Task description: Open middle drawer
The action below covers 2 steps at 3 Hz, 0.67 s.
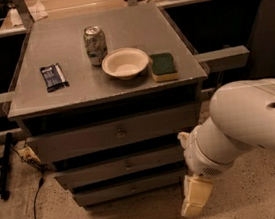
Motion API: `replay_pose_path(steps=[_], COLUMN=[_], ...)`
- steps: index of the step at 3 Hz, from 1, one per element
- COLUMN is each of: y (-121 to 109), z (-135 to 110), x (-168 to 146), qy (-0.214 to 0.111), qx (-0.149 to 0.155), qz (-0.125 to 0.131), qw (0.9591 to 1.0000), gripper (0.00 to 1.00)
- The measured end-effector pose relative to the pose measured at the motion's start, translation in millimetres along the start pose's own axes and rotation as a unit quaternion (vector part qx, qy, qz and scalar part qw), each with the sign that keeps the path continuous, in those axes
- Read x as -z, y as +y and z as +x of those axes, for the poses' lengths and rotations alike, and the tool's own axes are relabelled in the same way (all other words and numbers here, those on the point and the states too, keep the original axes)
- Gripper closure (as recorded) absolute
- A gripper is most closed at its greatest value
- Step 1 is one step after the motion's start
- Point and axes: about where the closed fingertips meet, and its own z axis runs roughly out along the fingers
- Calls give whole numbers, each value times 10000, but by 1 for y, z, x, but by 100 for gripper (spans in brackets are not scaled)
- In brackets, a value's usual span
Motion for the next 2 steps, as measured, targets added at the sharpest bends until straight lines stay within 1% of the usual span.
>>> replay_pose_path(steps=[1,2], y=[4,-4], z=[2,4], x=[-21,-58], qy=[-126,-202], qx=[-34,-91], qz=[-171,-199], qw=[9998,9996], gripper=[0,0])
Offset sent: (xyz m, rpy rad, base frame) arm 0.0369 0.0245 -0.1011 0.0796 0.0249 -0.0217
